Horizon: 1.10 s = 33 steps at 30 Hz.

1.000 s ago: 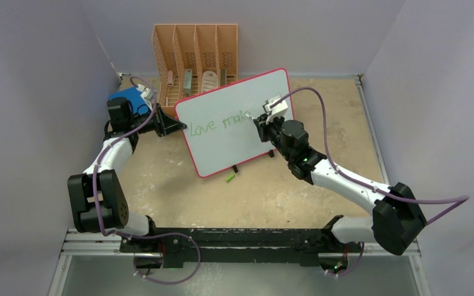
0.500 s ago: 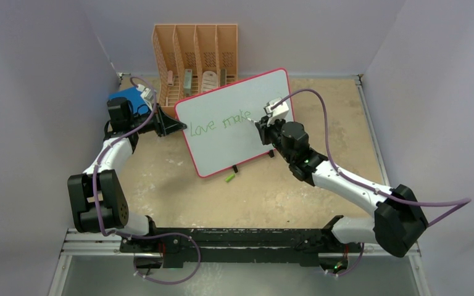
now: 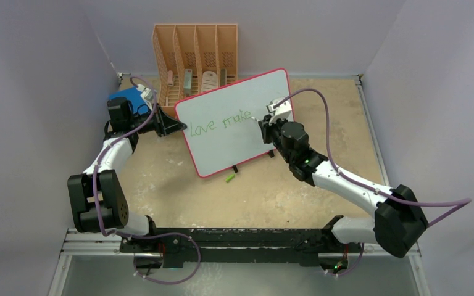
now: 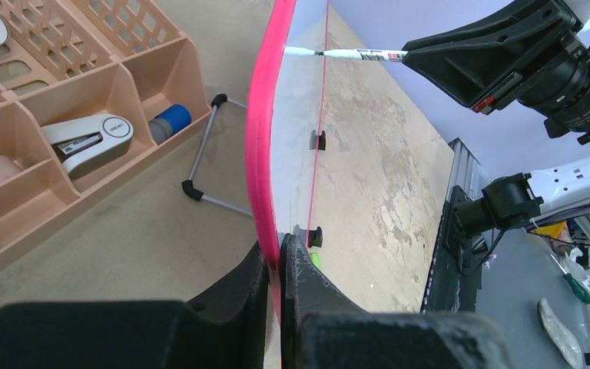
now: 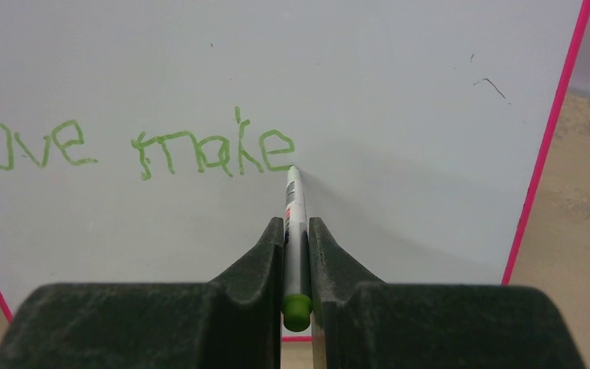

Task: Write a sentence on the whiteboard

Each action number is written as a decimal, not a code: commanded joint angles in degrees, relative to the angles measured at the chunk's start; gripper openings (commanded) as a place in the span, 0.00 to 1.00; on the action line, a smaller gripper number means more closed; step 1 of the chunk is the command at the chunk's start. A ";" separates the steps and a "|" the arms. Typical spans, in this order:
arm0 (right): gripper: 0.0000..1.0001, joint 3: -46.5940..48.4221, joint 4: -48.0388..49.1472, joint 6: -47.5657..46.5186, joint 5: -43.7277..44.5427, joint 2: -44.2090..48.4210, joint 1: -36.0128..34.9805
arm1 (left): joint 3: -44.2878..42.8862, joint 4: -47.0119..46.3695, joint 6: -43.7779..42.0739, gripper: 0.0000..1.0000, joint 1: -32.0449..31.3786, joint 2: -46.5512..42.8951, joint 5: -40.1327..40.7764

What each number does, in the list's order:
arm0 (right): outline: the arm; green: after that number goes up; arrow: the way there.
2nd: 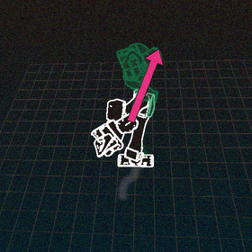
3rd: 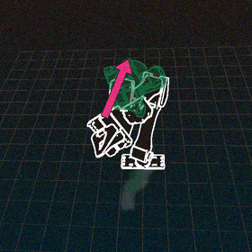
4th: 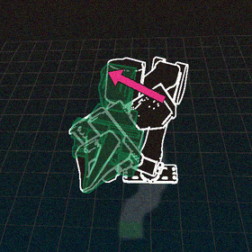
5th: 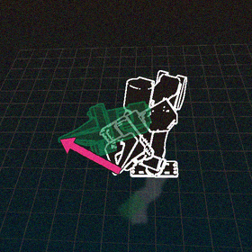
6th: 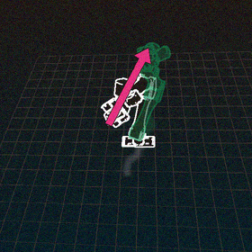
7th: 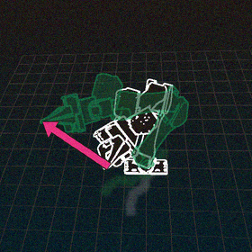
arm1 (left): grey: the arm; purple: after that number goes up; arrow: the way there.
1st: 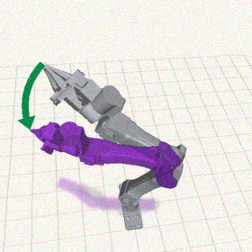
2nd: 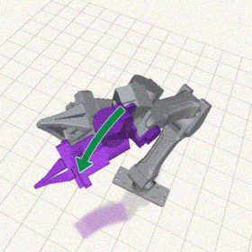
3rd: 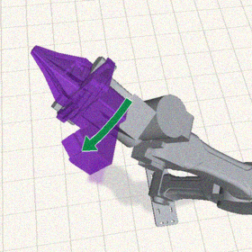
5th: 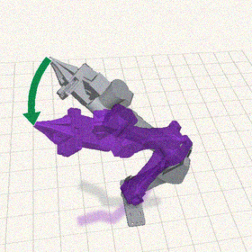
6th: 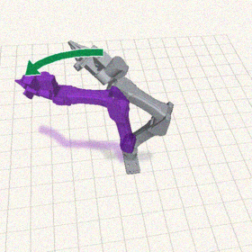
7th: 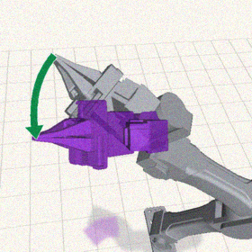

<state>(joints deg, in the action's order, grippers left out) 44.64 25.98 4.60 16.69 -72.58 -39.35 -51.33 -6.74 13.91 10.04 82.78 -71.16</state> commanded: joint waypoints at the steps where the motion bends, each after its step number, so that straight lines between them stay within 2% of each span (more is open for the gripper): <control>1: 0.00 -0.65 0.84 0.64 2.96 1.24 0.33 | -1.55 -2.14 -2.93 0.00 -0.25 -2.10 0.14; 10: 0.00 -1.53 2.02 0.53 -1.73 5.51 0.31 | -1.52 -2.19 -2.84 0.00 -0.27 -2.03 0.23; 26: 0.00 -3.44 5.14 0.43 1.85 6.16 0.65 | -1.60 -2.38 -2.75 0.00 -0.20 -2.11 0.23; 33: 0.00 -3.50 6.11 1.23 0.75 7.07 2.93 | -1.55 -2.35 -2.66 0.00 -0.22 -2.08 0.23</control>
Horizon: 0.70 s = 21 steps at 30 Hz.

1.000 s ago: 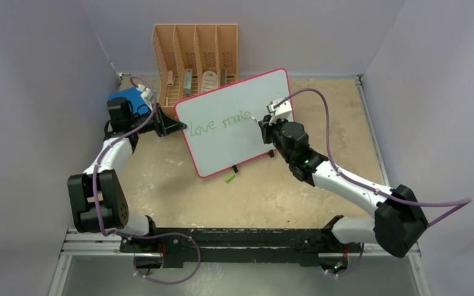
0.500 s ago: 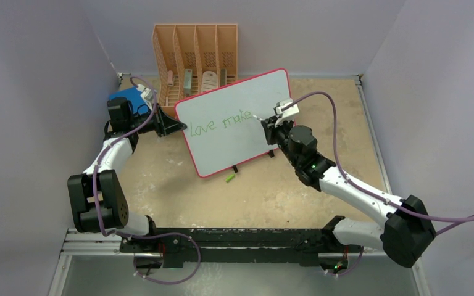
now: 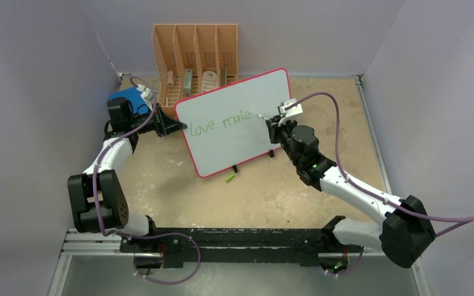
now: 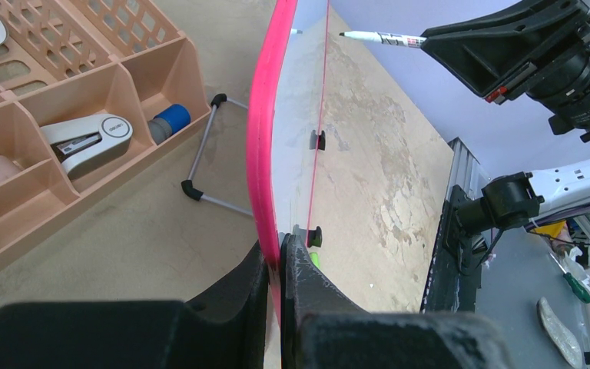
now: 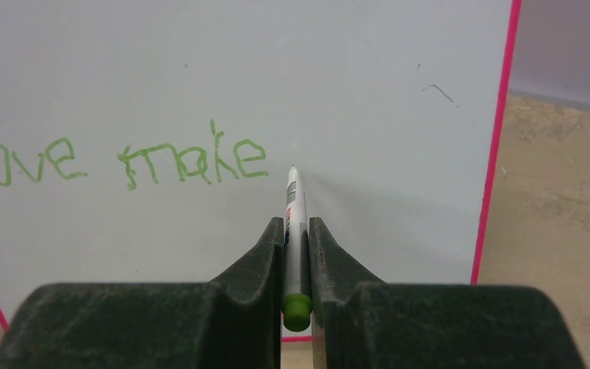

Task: Write a sentence on the whiteboard

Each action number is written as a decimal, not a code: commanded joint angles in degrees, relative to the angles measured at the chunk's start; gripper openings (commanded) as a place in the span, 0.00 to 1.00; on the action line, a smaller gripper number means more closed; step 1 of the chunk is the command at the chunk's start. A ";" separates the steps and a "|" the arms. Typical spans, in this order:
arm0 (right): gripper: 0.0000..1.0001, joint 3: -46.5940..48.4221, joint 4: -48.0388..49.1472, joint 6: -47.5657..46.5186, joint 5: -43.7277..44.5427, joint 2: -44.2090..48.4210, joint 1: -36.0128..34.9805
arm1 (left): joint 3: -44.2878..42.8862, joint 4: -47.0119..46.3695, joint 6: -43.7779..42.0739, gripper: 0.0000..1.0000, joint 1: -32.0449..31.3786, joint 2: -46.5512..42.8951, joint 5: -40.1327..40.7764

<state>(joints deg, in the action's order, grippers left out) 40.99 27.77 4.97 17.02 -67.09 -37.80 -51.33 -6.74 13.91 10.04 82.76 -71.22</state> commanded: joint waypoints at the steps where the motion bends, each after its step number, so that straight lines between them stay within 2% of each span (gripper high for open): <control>1: 0.00 -0.01 4.55 1.17 -0.07 1.60 2.11 | -1.51 -2.39 -2.66 0.00 -0.16 -2.10 0.29; 21: 0.00 0.64 9.25 -0.36 -4.62 -1.19 5.44 | -1.56 -2.40 -2.57 0.00 -0.19 -2.09 0.49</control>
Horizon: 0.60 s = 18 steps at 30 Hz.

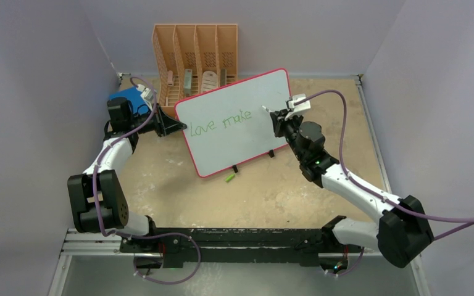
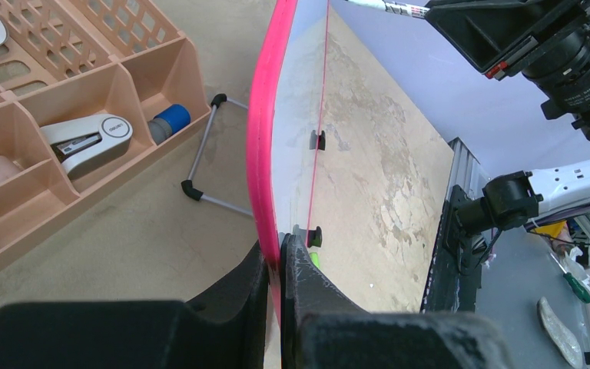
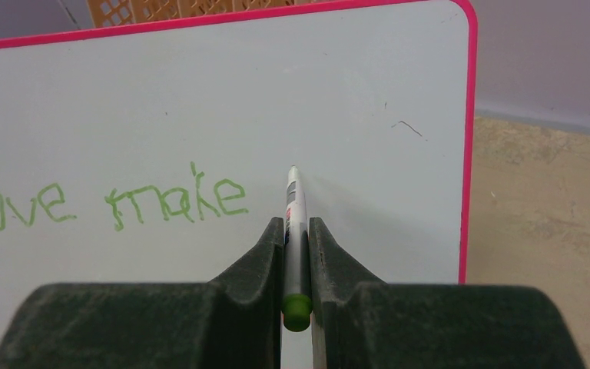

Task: Write a sentence on the whiteboard

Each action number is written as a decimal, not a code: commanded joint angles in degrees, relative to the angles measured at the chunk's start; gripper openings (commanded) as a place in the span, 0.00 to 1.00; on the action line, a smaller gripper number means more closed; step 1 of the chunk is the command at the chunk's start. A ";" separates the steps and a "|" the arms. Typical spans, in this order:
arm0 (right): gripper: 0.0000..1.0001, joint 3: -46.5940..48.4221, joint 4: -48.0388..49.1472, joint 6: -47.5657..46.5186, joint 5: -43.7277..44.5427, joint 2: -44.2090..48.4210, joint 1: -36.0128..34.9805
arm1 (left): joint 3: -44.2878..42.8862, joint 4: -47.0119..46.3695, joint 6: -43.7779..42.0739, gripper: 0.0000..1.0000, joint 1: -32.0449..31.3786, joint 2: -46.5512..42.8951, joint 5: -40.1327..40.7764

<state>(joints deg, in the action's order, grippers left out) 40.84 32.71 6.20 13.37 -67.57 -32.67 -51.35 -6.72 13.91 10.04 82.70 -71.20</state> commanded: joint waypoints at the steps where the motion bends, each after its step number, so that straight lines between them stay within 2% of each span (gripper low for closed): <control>1: 0.00 1.03 4.45 -1.80 -1.00 -0.90 0.30 | -1.59 -2.49 -2.57 0.00 -0.17 -2.01 0.45; 18: 0.00 3.77 7.24 -3.64 -0.69 -3.46 0.40 | -1.59 -2.40 -2.66 0.00 -0.12 -2.02 0.53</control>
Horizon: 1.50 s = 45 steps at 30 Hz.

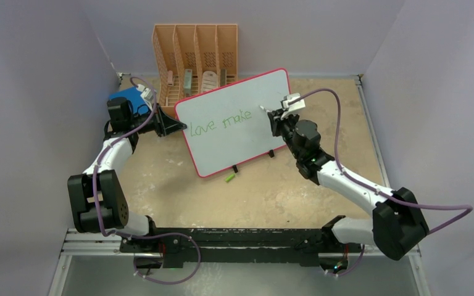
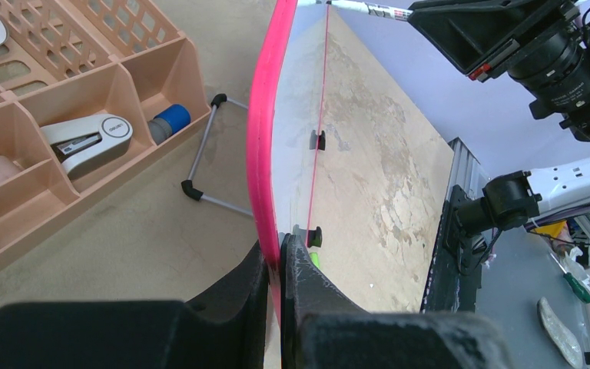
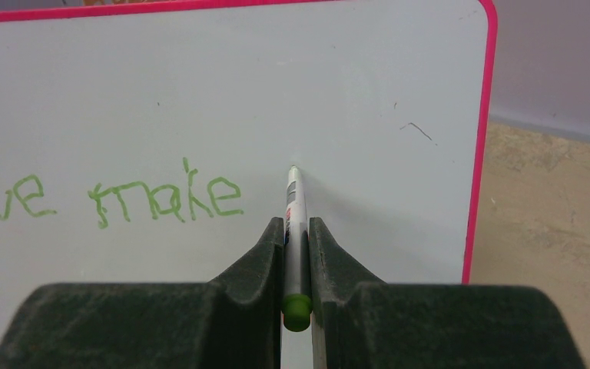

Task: Write a sentence on the whiteboard

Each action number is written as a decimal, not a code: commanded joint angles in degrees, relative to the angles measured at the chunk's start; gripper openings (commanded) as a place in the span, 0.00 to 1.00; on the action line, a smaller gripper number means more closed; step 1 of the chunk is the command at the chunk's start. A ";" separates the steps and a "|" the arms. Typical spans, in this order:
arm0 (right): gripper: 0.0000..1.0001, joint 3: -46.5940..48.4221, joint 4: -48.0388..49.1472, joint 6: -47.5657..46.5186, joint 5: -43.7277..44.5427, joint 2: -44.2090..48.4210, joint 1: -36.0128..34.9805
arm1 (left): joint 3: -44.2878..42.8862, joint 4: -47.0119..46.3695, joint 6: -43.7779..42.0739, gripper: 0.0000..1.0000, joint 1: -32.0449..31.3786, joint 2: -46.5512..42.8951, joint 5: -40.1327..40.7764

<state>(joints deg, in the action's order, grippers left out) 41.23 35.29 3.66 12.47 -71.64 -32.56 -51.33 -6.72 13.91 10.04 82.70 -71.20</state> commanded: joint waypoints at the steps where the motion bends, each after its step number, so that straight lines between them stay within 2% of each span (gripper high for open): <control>1: 0.00 3.58 4.58 -1.11 0.12 0.66 0.30 | -1.59 -2.36 -2.66 0.00 -0.15 -2.01 0.46; 23: 0.00 4.89 3.81 -1.60 -0.05 -1.93 0.39 | -1.74 -2.31 -2.75 0.00 -0.13 -2.10 0.45; 45: 0.00 -0.24 -2.05 1.58 0.71 2.29 0.39 | -1.68 -2.33 -2.75 0.00 -0.11 -2.40 0.47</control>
<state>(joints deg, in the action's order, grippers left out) 41.32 32.58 4.36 12.47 -71.18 -32.45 -51.33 -6.61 13.89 10.04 82.48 -71.13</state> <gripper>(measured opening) 0.140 0.041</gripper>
